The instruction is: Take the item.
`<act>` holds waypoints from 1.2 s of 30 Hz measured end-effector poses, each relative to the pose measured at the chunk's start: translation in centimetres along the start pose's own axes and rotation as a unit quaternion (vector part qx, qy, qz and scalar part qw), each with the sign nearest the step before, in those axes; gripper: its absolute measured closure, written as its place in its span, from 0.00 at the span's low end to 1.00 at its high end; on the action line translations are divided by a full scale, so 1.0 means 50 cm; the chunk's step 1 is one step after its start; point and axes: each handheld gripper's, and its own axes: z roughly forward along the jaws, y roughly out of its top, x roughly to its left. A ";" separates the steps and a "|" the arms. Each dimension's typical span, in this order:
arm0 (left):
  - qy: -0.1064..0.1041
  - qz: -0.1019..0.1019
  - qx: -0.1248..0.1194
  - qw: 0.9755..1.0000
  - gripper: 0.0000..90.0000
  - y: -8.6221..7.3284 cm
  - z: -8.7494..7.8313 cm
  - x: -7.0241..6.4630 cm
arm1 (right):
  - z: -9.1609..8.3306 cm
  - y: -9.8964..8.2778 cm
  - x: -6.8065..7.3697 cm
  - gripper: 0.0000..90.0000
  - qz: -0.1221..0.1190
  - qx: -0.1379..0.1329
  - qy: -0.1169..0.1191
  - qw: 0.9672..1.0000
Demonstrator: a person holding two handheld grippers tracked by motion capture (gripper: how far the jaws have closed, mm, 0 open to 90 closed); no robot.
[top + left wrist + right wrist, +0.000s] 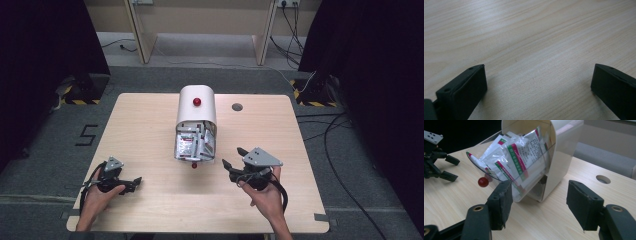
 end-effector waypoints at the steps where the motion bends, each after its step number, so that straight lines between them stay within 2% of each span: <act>1: 0.000 0.000 0.000 1.000 0.00 0.000 0.000 0.000 | 0.002 0.004 0.005 0.44 -0.003 -0.002 0.004 1.000; 14: 0.000 -0.001 -0.001 1.000 0.00 0.000 0.000 0.000 | 0.014 0.028 0.024 0.46 -0.016 -0.010 0.017 1.000; 29: 0.000 -0.001 -0.001 1.000 0.00 0.000 0.000 0.000 | 0.046 0.052 0.048 0.49 -0.030 -0.011 0.031 0.999; 36: 0.000 -0.001 -0.001 1.000 0.00 0.000 0.000 0.000 | 0.060 0.063 0.053 0.49 -0.033 -0.005 0.026 0.999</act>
